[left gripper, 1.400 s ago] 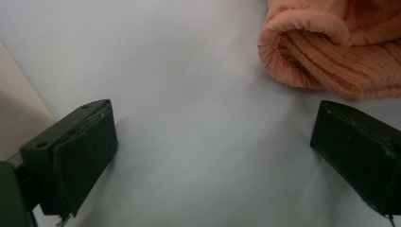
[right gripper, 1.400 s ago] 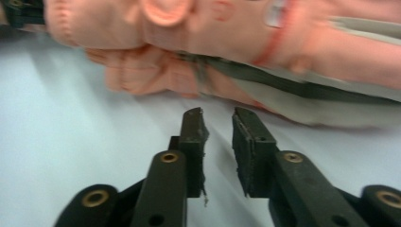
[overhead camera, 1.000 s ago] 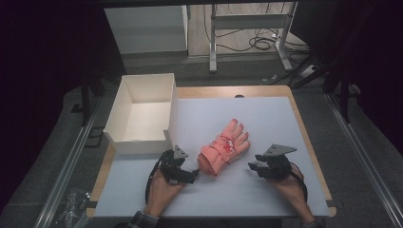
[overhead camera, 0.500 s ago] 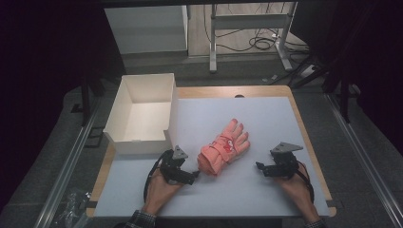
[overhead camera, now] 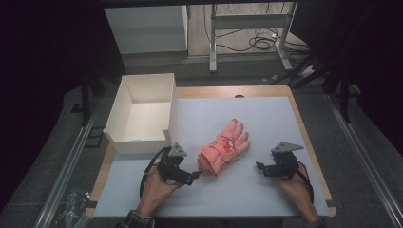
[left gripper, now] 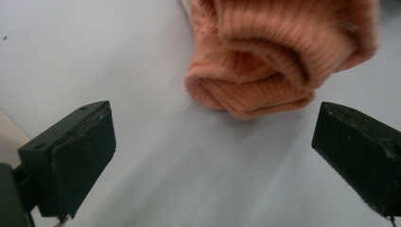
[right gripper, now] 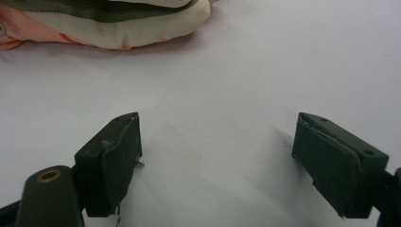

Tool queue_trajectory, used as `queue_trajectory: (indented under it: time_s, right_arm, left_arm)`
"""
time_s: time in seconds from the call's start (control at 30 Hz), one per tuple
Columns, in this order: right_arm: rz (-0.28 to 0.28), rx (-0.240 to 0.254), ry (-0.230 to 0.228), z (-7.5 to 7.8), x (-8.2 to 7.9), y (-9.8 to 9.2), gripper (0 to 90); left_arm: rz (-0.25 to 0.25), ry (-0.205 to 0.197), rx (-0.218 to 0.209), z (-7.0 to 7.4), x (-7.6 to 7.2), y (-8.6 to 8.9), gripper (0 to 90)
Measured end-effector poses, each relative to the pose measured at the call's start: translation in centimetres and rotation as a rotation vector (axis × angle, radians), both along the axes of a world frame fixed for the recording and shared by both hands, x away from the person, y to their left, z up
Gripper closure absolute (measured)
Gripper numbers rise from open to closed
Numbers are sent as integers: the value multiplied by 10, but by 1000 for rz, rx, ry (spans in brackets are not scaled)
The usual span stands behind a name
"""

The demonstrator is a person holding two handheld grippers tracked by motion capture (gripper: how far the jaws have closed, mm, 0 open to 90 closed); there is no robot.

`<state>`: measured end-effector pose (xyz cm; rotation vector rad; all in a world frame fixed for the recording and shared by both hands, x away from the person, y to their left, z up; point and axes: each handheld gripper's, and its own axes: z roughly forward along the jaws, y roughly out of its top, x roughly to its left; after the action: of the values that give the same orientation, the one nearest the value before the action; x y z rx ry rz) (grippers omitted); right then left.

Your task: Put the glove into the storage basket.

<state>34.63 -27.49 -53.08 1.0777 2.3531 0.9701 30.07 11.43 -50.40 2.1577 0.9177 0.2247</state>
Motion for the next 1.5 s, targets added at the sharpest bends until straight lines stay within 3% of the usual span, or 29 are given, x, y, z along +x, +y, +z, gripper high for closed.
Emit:
queue_trajectory:
  time_s: [0.2, 0.37, 0.73, 0.9, 1.03, 1.13, 1.27, 1.43, 1.5]
  right_arm:
    - [0, 1, 2, 0, 0, 0, 167]
    - [0, 1, 2, 0, 0, 0, 167]
    - [-1, 4, 0, 0, 0, 0, 167]
    - [1, 3, 1, 0, 0, 0, 167]
    - [0, 4, -1, 0, 0, 0, 167]
    - [0, 4, -1, 0, 0, 0, 167]
    - [0, 4, -1, 0, 0, 0, 167]
    - [0, 2, -2, 0, 0, 0, 167]
    - [0, 1, -2, 0, 0, 0, 167]
  left_arm:
    - [-35, 15, 12, 21, 5, -7, 1]
    - [-68, 24, 36, 40, 18, -25, 0]
    - [-123, 18, 103, 55, 49, -74, 0]
    - [-129, 27, 153, 47, 60, -95, 0]
    - [-124, 44, 197, 31, 64, -108, 0]
    - [-110, 49, 257, 18, 65, -112, 0]
    - [-110, 80, 243, 9, 66, -110, 0]
    - [-104, 104, 256, -8, 67, -107, 0]
    - [-111, 121, 236, -15, 67, -105, 5]
